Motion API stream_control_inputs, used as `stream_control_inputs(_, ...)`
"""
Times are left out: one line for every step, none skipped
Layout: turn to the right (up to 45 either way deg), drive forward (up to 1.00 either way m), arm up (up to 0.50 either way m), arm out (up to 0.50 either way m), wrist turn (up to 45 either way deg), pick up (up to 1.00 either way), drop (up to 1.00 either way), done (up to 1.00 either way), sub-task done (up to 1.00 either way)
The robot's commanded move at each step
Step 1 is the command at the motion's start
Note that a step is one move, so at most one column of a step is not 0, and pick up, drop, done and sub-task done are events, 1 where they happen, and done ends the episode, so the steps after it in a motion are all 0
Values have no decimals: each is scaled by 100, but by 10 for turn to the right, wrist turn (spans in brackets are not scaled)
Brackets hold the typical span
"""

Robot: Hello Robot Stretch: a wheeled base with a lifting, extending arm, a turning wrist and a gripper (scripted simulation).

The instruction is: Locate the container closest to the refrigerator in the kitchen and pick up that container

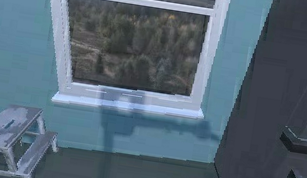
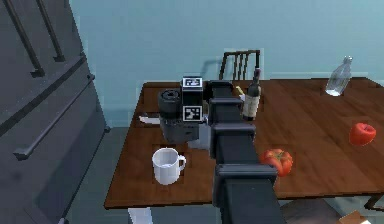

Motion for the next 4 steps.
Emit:
stream_control_inputs(0, 0, -30, 0, 0, 0, 0, 0, 0)
stream_control_inputs(0, 0, 0, 0, 0, 100, 0, 0, 0)
stream_control_inputs(0, 0, 10, 0, 0, 0, 0, 0, 0)
stream_control_inputs(0, 0, 0, 0, 0, 0, 0, 100, 0)
